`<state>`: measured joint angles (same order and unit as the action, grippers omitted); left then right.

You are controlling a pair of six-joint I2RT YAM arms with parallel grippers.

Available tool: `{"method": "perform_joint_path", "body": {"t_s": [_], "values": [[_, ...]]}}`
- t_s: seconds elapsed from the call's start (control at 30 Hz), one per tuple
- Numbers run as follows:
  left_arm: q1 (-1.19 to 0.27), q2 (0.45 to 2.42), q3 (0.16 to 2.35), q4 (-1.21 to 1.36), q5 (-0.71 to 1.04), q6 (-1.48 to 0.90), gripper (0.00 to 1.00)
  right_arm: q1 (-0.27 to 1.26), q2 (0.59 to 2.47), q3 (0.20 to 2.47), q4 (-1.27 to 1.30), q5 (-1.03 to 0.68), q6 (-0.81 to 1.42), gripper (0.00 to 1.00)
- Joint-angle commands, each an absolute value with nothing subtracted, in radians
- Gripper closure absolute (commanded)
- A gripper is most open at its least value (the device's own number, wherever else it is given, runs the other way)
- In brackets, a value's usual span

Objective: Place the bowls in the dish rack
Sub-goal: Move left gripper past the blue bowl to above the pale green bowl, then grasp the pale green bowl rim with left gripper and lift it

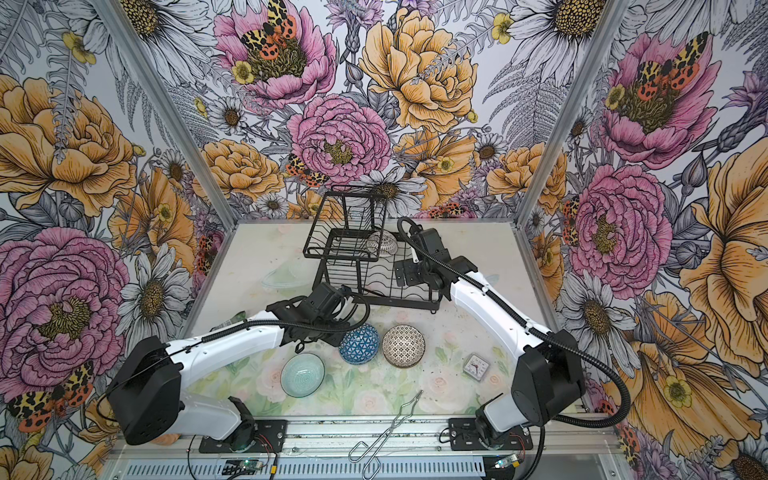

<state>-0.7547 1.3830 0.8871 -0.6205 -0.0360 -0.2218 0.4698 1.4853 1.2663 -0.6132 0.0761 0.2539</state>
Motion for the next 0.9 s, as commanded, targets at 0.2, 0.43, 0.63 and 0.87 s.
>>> {"method": "perform_joint_path", "body": {"t_s": [0.2, 0.43, 0.63, 0.87], "values": [[-0.621, 1.171, 0.799, -0.811, -0.096, -0.45, 0.3, 0.464, 1.458, 1.251, -0.614, 0.052, 0.265, 0.01], [-0.645, 1.104, 0.755, -0.857, -0.116, -0.592, 0.01, 0.463, 1.463, 1.249, -0.613, 0.043, 0.262, 0.0], [-0.725, 1.113, 0.705, -0.89, -0.174, -0.754, 0.01, 0.463, 1.45, 1.234, -0.613, 0.049, 0.259, 0.01], [-0.81, 1.004, 0.625, -0.944, -0.311, -0.959, 0.01, 0.462, 1.463, 1.234, -0.612, 0.034, 0.256, 0.01]]}}
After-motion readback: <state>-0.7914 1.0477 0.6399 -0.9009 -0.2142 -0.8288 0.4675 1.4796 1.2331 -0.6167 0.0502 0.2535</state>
